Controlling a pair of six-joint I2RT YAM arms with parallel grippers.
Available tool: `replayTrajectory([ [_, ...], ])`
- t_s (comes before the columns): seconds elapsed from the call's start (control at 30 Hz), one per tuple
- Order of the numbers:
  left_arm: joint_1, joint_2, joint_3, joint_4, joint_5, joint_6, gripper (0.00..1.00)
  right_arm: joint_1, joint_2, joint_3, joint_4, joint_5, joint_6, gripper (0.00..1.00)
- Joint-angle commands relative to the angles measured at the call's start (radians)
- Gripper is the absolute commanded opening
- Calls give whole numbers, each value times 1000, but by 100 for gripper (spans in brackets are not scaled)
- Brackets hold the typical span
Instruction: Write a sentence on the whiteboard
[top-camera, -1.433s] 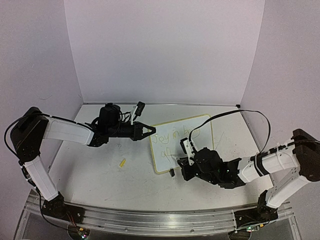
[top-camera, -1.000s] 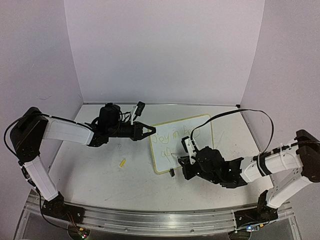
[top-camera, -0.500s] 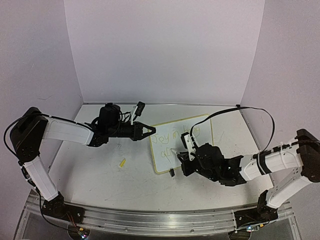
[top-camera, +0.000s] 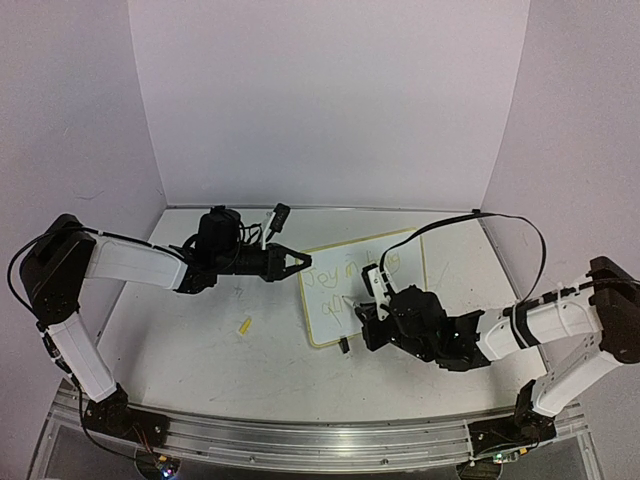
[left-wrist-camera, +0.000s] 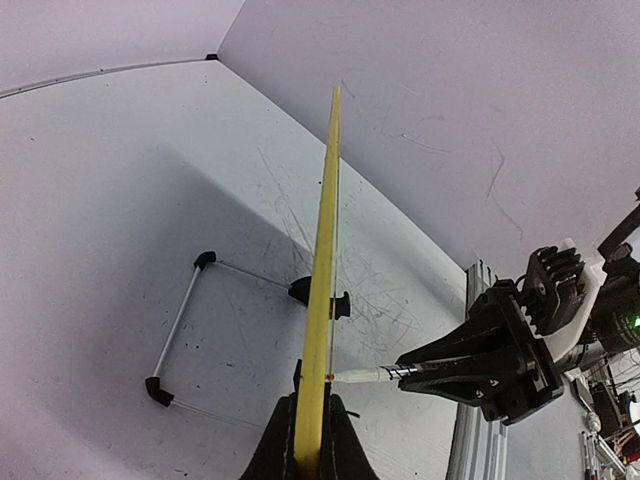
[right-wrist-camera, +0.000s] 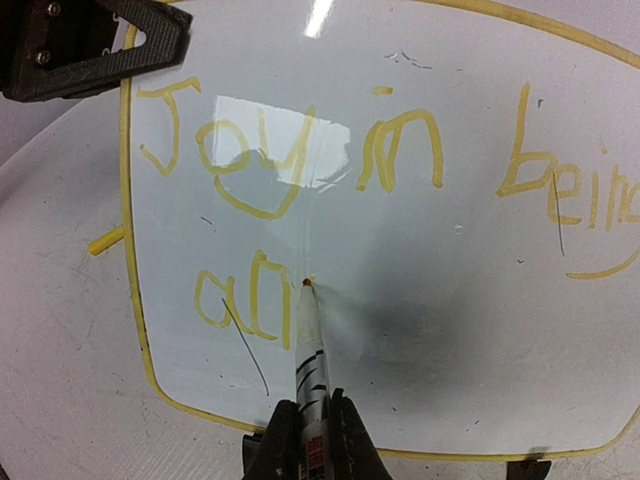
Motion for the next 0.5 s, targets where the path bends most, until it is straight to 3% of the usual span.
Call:
replayTrajectory([
  [0.0, 7, 9, 14, -116, -131, 65, 0, -3, 19, 4, -15, 14, 25, 0],
  [0.47, 7, 10, 24, -119, -131, 66, 0, -2, -10, -54, -60, 3, 80, 0],
])
